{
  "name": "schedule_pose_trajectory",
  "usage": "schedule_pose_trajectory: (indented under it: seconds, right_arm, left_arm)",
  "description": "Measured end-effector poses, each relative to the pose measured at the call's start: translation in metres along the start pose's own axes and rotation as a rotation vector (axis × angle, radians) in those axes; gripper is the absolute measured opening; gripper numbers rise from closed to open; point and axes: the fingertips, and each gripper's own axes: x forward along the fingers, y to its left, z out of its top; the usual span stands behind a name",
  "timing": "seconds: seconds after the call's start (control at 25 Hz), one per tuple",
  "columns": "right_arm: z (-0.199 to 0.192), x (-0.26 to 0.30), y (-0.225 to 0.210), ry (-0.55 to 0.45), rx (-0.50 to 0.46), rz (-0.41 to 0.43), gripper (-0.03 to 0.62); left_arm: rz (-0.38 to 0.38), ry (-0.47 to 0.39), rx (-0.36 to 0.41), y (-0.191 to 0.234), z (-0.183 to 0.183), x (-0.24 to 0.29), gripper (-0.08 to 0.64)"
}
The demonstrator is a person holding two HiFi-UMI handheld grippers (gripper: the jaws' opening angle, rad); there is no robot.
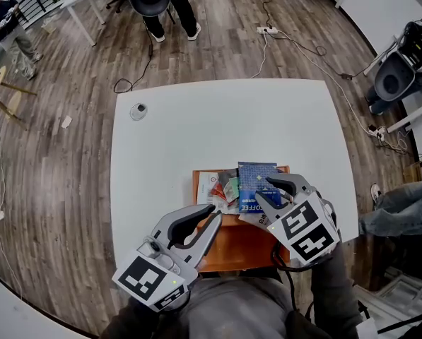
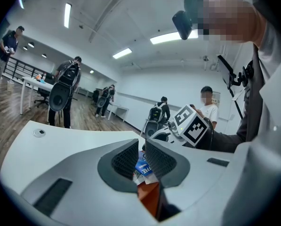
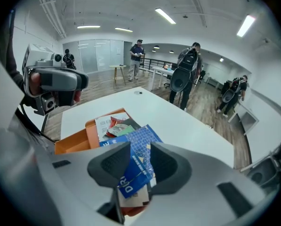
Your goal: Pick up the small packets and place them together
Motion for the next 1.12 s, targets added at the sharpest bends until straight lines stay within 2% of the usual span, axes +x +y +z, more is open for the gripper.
schedule_pose_trajectory:
  seconds: [0.36, 0.64, 0.76, 0.92, 1.12]
  right_arm:
    - [-0.001, -0.021, 0.005, -0.035, 0.034, -0.028, 0.133]
    - [0.004, -0.069, 0.014, -0.138, 0.092, -0.089, 0.133]
    - [0.011, -0.085, 0.029, -0.237, 0.149, -0.075, 0.126]
    - [0.021, -0.103, 0.050, -0.381, 0.191, -0.091, 0.005]
    - [0.040, -0.117, 0.084, -0.588, 0.200, -0.141, 0.005]
  left_arm:
    - [-0.023, 0.007, 0.012, -0.005, -0.001, -0.001, 0.049]
    - [-0.058, -0.007, 0.051, -0.024, 0.008, -0.009, 0.049]
    - [-0.053, -0.014, 0.081, -0.030, 0.010, -0.014, 0.049]
    - [-0.026, -0.023, 0.106, -0.036, 0.011, -0.024, 0.049]
    - [0.053, -0.058, 0.161, -0.037, 0.016, -0.036, 0.049]
